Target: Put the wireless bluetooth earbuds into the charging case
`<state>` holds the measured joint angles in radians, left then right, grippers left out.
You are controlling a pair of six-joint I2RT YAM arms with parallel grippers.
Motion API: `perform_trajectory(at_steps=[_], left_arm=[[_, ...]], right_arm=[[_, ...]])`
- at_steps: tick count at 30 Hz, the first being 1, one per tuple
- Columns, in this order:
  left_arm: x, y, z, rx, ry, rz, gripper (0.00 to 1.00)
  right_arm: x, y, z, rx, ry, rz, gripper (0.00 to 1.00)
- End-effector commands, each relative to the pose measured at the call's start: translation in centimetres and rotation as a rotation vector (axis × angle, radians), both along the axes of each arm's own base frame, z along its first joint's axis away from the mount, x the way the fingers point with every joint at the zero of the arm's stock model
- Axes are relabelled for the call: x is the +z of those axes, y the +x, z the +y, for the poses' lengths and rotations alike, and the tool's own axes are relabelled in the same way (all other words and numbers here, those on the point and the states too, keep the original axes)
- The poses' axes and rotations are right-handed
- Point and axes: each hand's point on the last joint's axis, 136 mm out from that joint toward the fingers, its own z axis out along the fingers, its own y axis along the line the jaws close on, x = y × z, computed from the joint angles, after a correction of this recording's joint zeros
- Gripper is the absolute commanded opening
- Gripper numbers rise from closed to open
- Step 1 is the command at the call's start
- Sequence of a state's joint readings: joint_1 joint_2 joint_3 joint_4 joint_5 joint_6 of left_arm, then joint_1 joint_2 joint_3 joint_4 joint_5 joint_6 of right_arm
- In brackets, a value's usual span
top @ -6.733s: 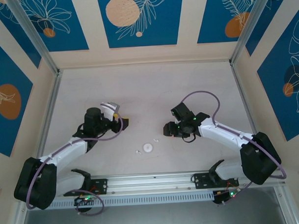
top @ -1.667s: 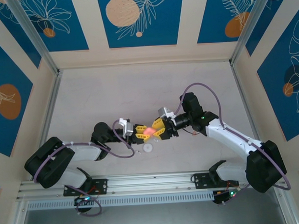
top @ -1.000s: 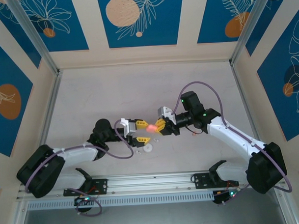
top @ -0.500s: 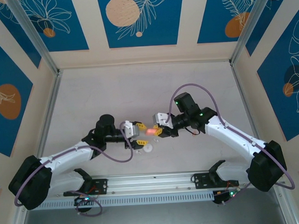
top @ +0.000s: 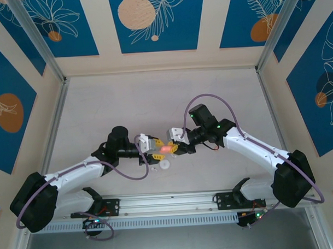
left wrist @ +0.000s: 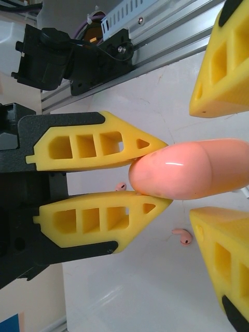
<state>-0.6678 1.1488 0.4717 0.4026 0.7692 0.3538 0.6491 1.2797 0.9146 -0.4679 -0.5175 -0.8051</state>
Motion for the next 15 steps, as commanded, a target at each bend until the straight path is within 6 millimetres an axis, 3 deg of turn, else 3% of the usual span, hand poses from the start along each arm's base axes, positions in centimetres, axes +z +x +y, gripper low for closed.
perform_trajectory(at_steps=[1,6,15], left_arm=[[0.91,-0.04,-0.26,-0.025,-0.019,-0.013,0.47],[0.94,0.04,-0.31,-0.022,-0.025,-0.011,0.47],[1.11,0.18,-0.42,-0.019,-0.033,-0.007,0.33]], right_arm=[[1.88,-0.33,0.99,0.047,0.067,-0.02,0.17],[2.11,-0.47,1.16,0.056,0.082,-0.017,0.17],[1.95,-0.54,1.14,0.055,0.08,-0.011,0.17]])
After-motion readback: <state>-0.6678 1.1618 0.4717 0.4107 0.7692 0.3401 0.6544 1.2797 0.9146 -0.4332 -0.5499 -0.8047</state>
